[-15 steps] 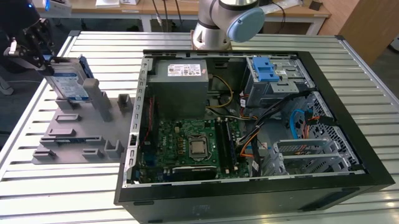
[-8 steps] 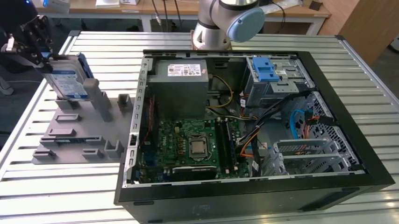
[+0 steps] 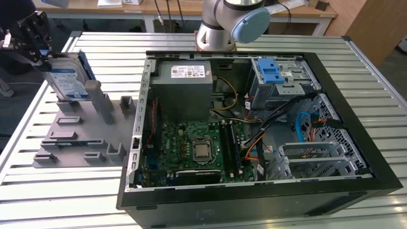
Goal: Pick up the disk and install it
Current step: 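Pick up the disk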
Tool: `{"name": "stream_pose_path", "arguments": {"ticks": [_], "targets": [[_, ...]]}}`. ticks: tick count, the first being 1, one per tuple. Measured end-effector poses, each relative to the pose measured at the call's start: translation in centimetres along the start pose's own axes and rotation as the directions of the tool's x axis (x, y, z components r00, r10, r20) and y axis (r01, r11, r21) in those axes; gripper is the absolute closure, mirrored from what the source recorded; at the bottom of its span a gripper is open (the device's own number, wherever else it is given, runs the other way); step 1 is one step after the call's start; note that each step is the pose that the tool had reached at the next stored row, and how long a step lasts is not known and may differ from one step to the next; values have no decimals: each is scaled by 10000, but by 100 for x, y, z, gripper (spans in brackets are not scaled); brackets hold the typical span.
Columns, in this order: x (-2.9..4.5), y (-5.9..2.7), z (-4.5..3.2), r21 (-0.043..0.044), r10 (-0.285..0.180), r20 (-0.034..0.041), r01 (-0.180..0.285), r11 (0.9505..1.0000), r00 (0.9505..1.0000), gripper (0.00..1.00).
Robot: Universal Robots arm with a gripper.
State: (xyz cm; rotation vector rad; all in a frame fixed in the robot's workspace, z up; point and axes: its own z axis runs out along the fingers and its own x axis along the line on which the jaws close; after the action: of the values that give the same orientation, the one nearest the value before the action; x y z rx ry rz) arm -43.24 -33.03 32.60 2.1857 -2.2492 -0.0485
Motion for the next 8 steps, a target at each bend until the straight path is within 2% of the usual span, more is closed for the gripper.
{"name": "stream_pose_path", "arguments": {"ticks": [8], "targets": [[-1, 2, -69, 0, -1, 14, 1, 10000, 10000, 64]]}}
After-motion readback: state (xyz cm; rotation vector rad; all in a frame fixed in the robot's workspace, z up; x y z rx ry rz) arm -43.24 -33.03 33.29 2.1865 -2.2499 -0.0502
